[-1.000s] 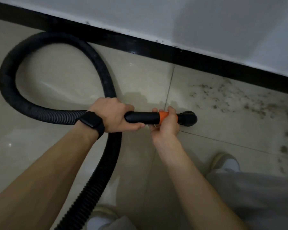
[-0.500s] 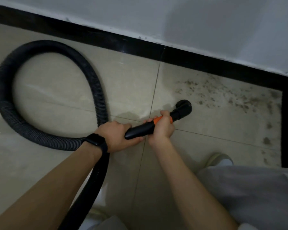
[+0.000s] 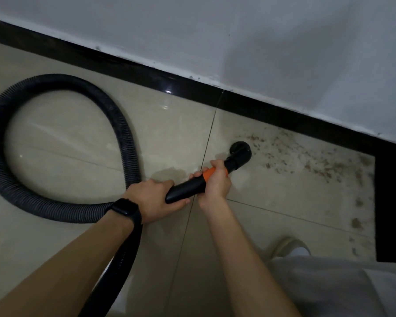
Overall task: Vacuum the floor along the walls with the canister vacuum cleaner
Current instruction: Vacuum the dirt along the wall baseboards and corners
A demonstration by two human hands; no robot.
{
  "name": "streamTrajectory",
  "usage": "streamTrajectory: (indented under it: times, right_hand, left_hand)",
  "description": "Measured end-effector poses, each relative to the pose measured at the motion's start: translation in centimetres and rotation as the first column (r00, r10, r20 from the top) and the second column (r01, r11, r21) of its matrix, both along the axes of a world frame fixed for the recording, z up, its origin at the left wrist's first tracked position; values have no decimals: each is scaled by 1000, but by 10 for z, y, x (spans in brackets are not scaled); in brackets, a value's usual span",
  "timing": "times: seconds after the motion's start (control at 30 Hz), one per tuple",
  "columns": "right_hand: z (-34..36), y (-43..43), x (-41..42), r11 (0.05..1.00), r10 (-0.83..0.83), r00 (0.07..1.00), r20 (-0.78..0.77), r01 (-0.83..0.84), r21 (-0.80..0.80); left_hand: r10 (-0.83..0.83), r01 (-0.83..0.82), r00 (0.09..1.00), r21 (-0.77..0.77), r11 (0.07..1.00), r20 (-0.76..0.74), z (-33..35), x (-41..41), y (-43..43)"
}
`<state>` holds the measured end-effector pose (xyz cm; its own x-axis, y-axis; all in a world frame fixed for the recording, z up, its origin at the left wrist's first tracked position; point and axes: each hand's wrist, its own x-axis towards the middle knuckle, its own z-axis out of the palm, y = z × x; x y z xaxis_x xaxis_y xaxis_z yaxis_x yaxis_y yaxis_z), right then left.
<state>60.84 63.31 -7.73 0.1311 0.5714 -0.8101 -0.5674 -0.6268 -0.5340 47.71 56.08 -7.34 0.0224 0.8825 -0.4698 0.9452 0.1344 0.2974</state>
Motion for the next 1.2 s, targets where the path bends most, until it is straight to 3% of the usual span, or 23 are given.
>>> streamTrajectory:
  times: [0.83,1.2]
  right_hand:
    - [-11,67,11,992,103,995,-14,-102,73]
    - [-14,80,-19,981,175,984,16,-176,84]
  left_hand:
    - [49,-49,999,23,999,-3,-5,18,56]
    - [212,-214,975,22,977,63,-7,-3,54]
